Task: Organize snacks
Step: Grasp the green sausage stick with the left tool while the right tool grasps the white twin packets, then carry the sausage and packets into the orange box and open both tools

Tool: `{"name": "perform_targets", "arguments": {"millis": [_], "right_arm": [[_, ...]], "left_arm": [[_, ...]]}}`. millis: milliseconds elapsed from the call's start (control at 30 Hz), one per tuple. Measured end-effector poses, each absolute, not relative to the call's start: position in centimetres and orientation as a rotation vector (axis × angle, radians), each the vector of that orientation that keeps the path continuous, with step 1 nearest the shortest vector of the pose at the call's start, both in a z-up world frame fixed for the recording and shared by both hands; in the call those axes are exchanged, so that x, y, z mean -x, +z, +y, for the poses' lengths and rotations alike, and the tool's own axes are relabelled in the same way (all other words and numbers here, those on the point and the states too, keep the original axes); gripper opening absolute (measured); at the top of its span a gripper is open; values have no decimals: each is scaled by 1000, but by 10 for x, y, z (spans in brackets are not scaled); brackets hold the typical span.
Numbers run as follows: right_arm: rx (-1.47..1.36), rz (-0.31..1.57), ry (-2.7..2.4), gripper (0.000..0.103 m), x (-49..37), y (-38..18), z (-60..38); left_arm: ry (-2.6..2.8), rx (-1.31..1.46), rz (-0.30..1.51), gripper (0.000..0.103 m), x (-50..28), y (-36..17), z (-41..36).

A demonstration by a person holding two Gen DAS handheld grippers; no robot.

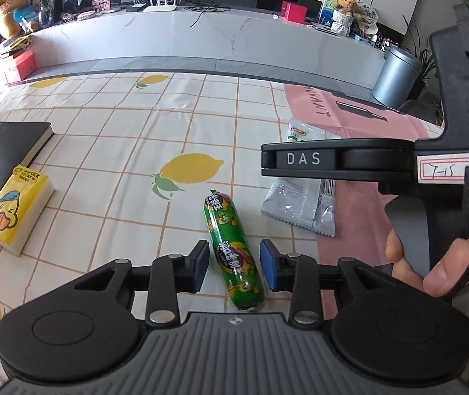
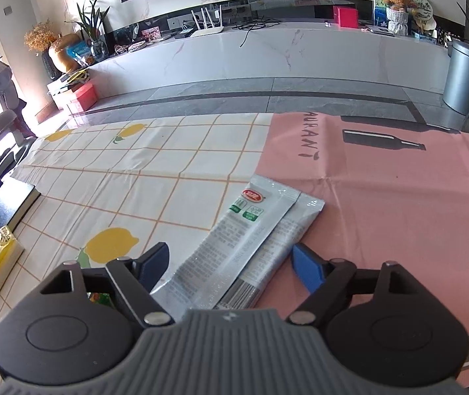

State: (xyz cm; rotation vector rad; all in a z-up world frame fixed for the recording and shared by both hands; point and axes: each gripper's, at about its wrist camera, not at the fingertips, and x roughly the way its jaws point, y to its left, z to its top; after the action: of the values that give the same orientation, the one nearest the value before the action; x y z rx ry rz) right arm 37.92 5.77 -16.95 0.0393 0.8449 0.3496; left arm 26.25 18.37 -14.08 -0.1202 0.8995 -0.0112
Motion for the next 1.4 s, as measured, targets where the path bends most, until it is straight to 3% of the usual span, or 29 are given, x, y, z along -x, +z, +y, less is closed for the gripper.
{"name": "perform_targets", "arguments": {"millis": [233, 333, 467, 600, 667, 1133, 1400], "right_arm": [[111, 800, 328, 80, -374, -176, 82], [113, 791, 330, 75, -373, -176, 78], [113, 793, 336, 60, -372, -173, 69], [119, 797, 359, 56, -368, -172, 62], [120, 803, 369, 55, -366, -172, 59], [154, 867, 417, 50, -326, -163, 27], [144, 897, 409, 48, -290, -148, -14]], "left_arm": [[18, 149, 881, 40, -262, -141, 186], [22, 149, 876, 39, -262, -140, 186], [33, 148, 874, 36, -261, -140, 184], [37, 145, 873, 31, -262, -140, 184], [40, 140, 873, 25, -262, -140, 183], [3, 68, 912, 24, -256, -132, 155], [-43, 112, 930, 24, -235, -95, 133]]}}
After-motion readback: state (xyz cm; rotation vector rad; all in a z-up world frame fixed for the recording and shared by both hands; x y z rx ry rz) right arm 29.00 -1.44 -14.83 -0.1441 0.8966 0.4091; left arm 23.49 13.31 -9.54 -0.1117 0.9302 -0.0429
